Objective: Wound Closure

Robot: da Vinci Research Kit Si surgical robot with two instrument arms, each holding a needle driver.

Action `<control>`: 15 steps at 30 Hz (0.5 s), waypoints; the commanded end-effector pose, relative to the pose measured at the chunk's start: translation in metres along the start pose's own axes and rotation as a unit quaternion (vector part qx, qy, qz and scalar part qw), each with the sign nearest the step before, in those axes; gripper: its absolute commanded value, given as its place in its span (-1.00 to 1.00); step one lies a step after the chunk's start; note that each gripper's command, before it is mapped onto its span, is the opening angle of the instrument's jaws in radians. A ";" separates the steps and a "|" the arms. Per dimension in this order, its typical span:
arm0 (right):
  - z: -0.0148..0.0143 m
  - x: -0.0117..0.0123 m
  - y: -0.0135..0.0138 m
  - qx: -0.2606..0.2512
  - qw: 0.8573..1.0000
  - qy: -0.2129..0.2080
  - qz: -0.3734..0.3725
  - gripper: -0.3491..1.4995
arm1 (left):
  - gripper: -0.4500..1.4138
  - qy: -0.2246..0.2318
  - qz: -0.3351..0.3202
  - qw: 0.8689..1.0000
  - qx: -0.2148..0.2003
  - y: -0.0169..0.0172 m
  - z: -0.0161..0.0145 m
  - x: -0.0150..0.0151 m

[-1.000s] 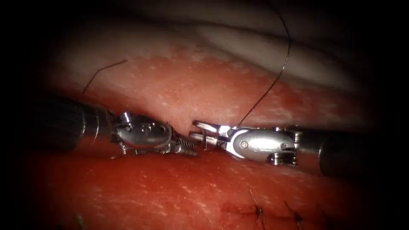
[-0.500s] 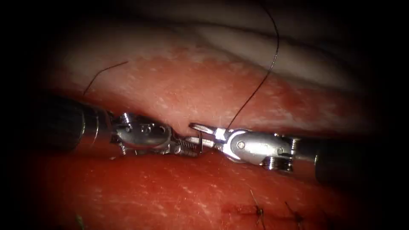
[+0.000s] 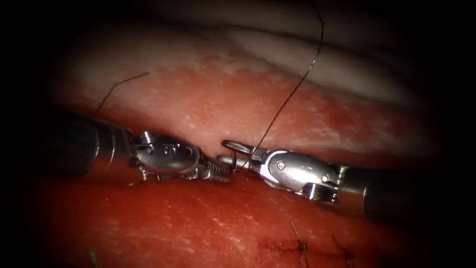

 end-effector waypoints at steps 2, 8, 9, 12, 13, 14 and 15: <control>0.0009 0.0001 0.0001 0.005 1.000 -0.003 0.001 -1.00 | -0.30 -0.002 0.000 1.000 -0.001 0.0002 0.0007 -0.0004; 0.0010 -0.0002 -0.0002 0.010 1.000 -0.012 0.021 -1.00 | -0.30 -0.001 -0.001 1.000 0.001 0.0002 0.0006 -0.0003; 0.0010 -0.0003 -0.0002 0.010 0.999 -0.013 0.027 -1.00 | -0.30 -0.001 -0.001 1.000 0.001 0.0002 0.0006 -0.0003; 0.0010 -0.0004 -0.0002 0.012 0.999 -0.015 0.041 -1.00 | -0.30 -0.001 -0.001 1.000 0.001 0.0002 0.0006 -0.0003; 0.0010 -0.0004 -0.0001 0.012 0.999 -0.014 0.050 -1.00 | -0.30 -0.001 -0.001 1.000 0.001 0.0002 0.0006 -0.0003; 0.0010 -0.0004 -0.0001 0.014 0.998 -0.016 0.059 -1.00 | -0.30 -0.001 -0.001 1.000 0.001 0.0002 0.0006 -0.0003; 0.0009 -0.0005 -0.0001 0.014 0.998 -0.016 0.065 -1.00 | -0.30 -0.001 -0.001 1.000 0.001 0.0002 0.0006 -0.0003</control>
